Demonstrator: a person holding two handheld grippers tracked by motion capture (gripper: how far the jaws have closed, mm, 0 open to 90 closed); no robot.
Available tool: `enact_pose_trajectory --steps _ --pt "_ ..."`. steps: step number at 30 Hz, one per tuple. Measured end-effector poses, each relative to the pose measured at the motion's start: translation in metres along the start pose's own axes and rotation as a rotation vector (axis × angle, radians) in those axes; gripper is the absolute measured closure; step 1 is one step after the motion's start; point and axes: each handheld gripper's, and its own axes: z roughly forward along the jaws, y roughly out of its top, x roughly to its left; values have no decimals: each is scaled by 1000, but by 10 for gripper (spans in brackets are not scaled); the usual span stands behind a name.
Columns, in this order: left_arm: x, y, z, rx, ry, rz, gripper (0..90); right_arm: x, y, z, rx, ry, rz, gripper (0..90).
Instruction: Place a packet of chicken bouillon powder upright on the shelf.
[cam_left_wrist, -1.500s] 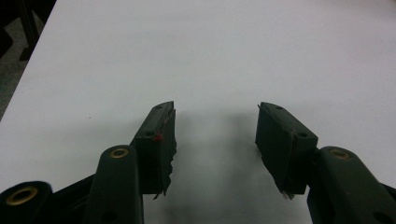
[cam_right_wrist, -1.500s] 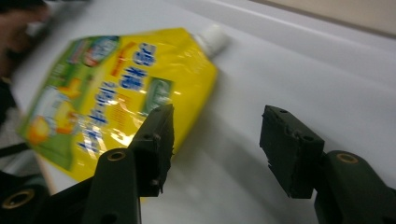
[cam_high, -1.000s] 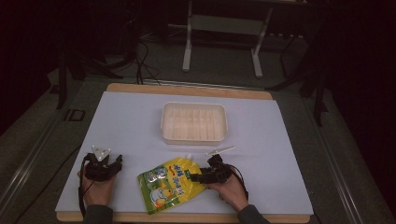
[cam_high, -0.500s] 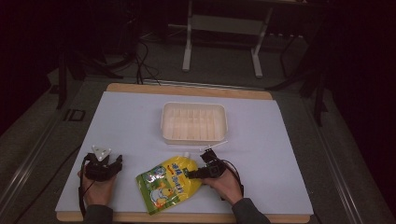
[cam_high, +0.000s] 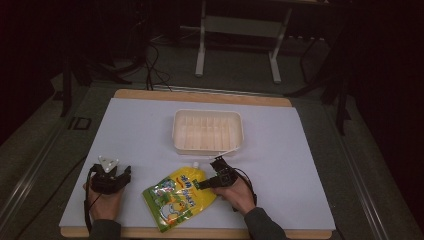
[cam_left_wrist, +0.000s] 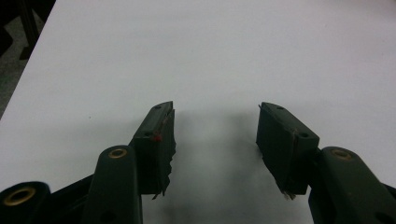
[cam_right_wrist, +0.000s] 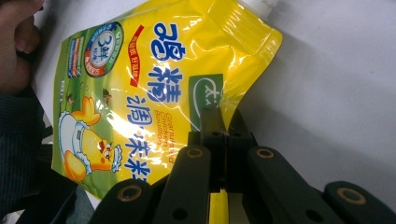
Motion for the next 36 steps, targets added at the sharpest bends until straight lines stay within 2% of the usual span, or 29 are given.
enact_pose_trajectory --steps 9,19,24,31,36 --pt "0 0 0 -4 2 -1 466 9 5 -5 -23 -20 -33 900" --pt "0 0 0 -8 3 -3 465 25 16 -15 -43 -49 -99 900" --pt "0 0 -1 -11 6 -4 465 32 21 -20 -52 -45 -122 900" --pt "0 0 -1 -20 6 -5 465 45 28 -30 -69 -33 -160 900" --pt "0 0 -1 -22 6 -4 463 57 31 -35 -82 -55 -193 900"
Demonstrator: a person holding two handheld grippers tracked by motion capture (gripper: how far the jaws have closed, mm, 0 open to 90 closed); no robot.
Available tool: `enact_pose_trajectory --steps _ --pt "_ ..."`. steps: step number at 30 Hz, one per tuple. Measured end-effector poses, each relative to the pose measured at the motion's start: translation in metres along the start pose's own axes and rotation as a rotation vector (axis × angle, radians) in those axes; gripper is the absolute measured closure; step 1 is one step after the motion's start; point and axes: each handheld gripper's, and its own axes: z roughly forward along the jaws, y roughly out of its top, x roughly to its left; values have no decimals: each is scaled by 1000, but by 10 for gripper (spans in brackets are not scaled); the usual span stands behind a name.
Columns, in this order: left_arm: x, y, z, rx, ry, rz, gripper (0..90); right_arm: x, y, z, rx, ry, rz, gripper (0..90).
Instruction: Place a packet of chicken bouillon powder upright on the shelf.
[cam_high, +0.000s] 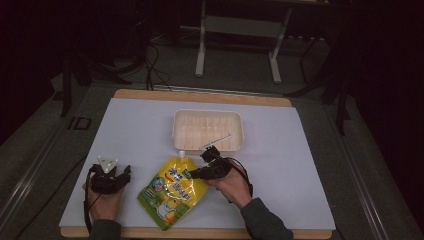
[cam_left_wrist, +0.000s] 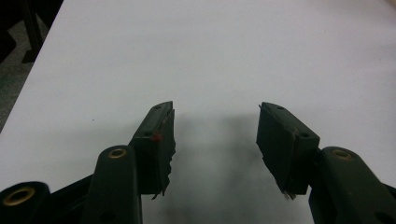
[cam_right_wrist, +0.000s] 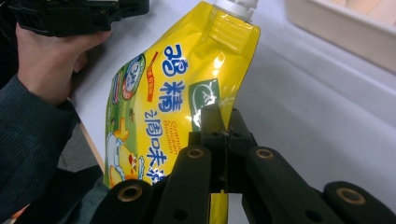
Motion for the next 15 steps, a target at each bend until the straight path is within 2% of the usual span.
enact_pose_trajectory --steps 15 --pt "0 0 0 1 -3 -3 463 23 13 -16 -35 -3 -78 900"
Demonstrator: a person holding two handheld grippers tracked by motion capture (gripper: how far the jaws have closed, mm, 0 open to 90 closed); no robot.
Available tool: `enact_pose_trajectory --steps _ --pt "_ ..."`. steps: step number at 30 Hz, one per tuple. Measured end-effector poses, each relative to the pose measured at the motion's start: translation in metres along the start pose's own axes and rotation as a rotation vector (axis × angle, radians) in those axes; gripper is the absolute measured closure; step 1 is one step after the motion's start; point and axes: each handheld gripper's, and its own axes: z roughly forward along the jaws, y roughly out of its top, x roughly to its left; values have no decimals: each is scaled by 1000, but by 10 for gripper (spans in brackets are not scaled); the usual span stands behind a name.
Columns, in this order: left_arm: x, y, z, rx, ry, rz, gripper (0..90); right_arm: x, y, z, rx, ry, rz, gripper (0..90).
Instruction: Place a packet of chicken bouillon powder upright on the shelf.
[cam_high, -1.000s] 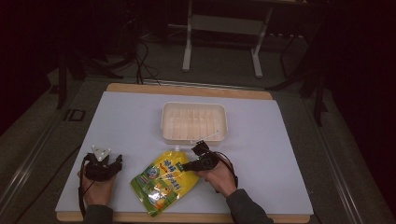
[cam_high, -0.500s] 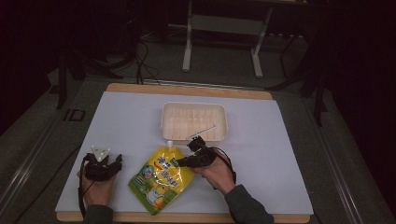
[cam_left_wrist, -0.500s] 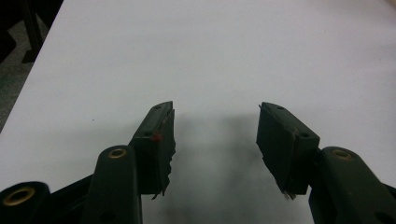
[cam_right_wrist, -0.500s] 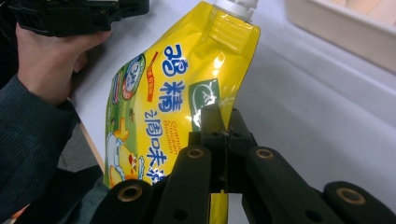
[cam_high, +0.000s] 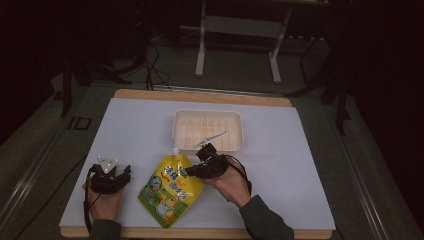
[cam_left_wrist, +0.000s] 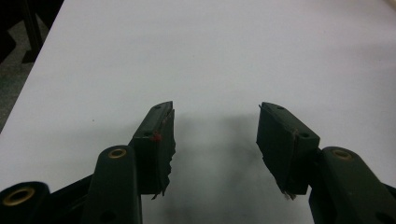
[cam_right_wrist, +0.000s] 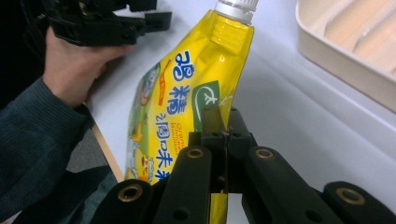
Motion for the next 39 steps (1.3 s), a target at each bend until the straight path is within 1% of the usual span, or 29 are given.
enact_pose_trajectory --steps 2,7,10,15,23,26,30,39 --pt "0 0 0 3 -1 2 463 2 2 -3 -7 16 -1 900" --pt "0 0 -1 1 1 0 461 9 8 -9 -21 28 -17 900" --pt "0 0 -1 1 1 1 461 12 11 -14 -44 37 -20 900" --pt "0 0 -1 -4 3 -1 460 14 18 -24 -74 30 -25 900" --pt "0 0 -2 -16 4 -3 459 14 22 -32 -104 32 -19 900" --pt "0 0 -2 -21 3 -7 458 14 22 -34 -109 28 -20 900" --pt "0 0 -2 -20 5 -3 458 13 24 -39 -130 21 -12 900" --pt "0 0 -2 -23 5 -2 458 11 27 -43 -134 2 -12 900"
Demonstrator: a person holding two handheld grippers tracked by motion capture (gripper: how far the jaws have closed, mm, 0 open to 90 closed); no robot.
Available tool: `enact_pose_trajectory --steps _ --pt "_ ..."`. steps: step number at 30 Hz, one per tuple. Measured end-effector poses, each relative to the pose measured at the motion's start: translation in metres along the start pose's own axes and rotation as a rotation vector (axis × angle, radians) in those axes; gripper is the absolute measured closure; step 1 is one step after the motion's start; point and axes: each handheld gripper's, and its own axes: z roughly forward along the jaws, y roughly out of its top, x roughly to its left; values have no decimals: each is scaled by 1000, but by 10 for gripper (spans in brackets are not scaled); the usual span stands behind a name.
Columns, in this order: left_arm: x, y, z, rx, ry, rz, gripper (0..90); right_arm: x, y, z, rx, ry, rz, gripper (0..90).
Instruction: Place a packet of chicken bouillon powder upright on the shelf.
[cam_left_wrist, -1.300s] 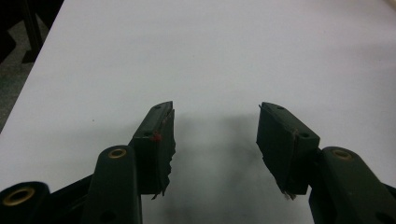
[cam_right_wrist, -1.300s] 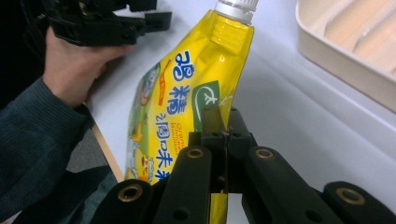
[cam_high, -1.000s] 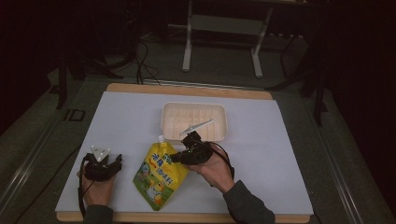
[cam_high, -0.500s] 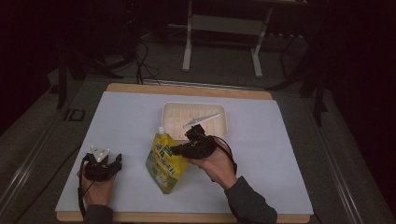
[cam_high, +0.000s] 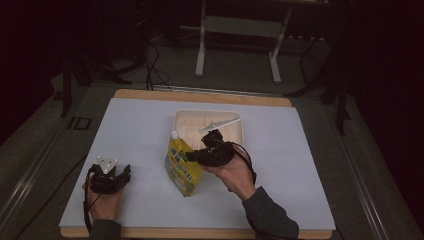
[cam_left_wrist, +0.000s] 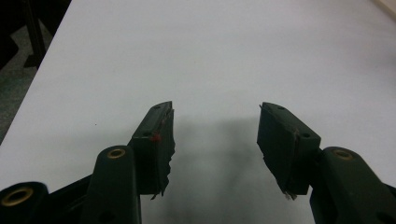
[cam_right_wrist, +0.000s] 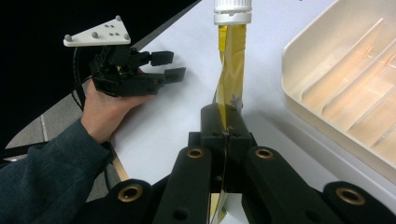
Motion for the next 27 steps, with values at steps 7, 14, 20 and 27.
enact_pose_trajectory --steps 7,14,20,27 --pt "0 0 0 -2 -3 -2 457 0 4 -3 -6 -12 1 900" --pt "0 0 0 -2 -3 -4 455 -3 7 -7 -24 -22 18 900" --pt "1 0 0 -3 -3 -6 454 -6 11 -9 -35 -36 28 900" --pt "1 0 0 -3 -4 -6 454 -9 14 -14 -48 -43 36 900"
